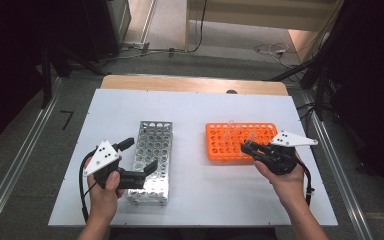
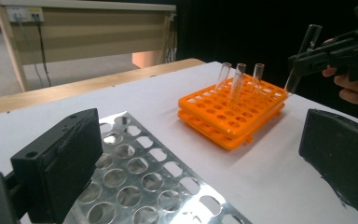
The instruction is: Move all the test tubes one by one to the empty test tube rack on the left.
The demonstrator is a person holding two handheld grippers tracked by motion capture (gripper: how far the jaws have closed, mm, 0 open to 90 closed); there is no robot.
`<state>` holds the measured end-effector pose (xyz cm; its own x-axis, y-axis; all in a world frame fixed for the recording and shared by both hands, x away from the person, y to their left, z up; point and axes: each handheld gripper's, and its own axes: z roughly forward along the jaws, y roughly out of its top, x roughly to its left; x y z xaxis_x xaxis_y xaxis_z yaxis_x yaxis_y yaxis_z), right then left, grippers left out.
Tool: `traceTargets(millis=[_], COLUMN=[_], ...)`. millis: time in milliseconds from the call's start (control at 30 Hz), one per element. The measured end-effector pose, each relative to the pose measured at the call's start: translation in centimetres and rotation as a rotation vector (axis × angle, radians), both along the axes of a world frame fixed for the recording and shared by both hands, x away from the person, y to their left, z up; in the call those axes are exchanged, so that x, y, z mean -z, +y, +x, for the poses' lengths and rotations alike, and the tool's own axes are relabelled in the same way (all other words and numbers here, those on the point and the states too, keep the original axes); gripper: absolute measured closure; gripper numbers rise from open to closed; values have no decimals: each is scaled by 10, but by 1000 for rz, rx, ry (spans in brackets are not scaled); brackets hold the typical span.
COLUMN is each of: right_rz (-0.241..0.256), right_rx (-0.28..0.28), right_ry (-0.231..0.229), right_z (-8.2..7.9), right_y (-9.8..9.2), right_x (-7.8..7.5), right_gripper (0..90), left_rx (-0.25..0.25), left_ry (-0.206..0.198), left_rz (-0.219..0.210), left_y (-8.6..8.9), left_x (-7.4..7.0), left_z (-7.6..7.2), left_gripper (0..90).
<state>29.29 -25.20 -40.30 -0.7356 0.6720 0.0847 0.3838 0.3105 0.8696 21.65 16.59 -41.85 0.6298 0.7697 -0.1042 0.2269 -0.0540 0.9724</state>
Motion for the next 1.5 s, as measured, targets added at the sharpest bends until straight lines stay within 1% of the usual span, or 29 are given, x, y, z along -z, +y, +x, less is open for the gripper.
traceTargets(millis=[67, 133, 167, 267, 300, 333, 367, 433, 733, 800, 833, 900, 1000, 1167, 1200, 1267, 1367, 1433, 1500], right_rz=[-4, -4, -3, -6, -10, -10, -10, -9, -16, -18, -20, -21, -28, -38, -48, -50, -56, -64, -66], right_rx=[-12, -22, -25, -40, -43, -48, -48, -62, -105, -106, -113, -122, -136, -155, -168, -175, -188, -193, -198], right_ry=[0, 5, 5, 8, 8, 10, 10, 11, 13, 14, 14, 16, 16, 23, 23, 25, 26, 25, 22], right_z=[-2, -3, -3, -5, -5, -6, -6, -7, -12, -13, -14, -15, -17, -18, -19, -20, -22, -23, -24], right_y=[3, 6, 7, 11, 12, 14, 14, 17, 30, 32, 35, 38, 44, 51, 55, 58, 63, 65, 68], right_x=[0, -1, 0, 0, 0, 0, 0, 1, 3, 3, 4, 5, 6, 9, 11, 13, 14, 15, 15], right_gripper=[742, 742, 742, 742, 742, 742, 742, 742, 742, 742, 742, 742, 742, 742, 742, 742, 742, 742, 742], left_rx=[10, 16, 24, 37, 37, 47, 47, 56, 80, 82, 90, 93, 112, 132, 135, 137, 143, 158, 159], left_ry=[-3, -3, -3, -6, -6, -7, -7, -11, -9, -10, -9, -10, -11, 5, 9, 17, 29, 46, 52], left_rz=[7, 3, 2, 2, 2, 2, 2, 2, -11, -11, -18, -11, -2, -16, -12, -1, 1, -3, -3], left_y=[-5, -7, -12, -19, -19, -24, -24, -31, -45, -49, -52, -53, -58, -66, -68, -73, -78, -83, -85], left_x=[-2, -3, -6, -9, -9, -11, -11, -14, -18, -19, -20, -20, -20, -20, -20, -19, -18, -18, -18], left_z=[1, 2, 3, 7, 7, 9, 9, 13, 24, 26, 27, 28, 28, 28, 27, 27, 26, 25, 25], left_gripper=[0, 0, 0, 0, 0, 0, 0, 0, 0, 0, 0, 0, 0, 9, 17, 32, 45, 51, 70])
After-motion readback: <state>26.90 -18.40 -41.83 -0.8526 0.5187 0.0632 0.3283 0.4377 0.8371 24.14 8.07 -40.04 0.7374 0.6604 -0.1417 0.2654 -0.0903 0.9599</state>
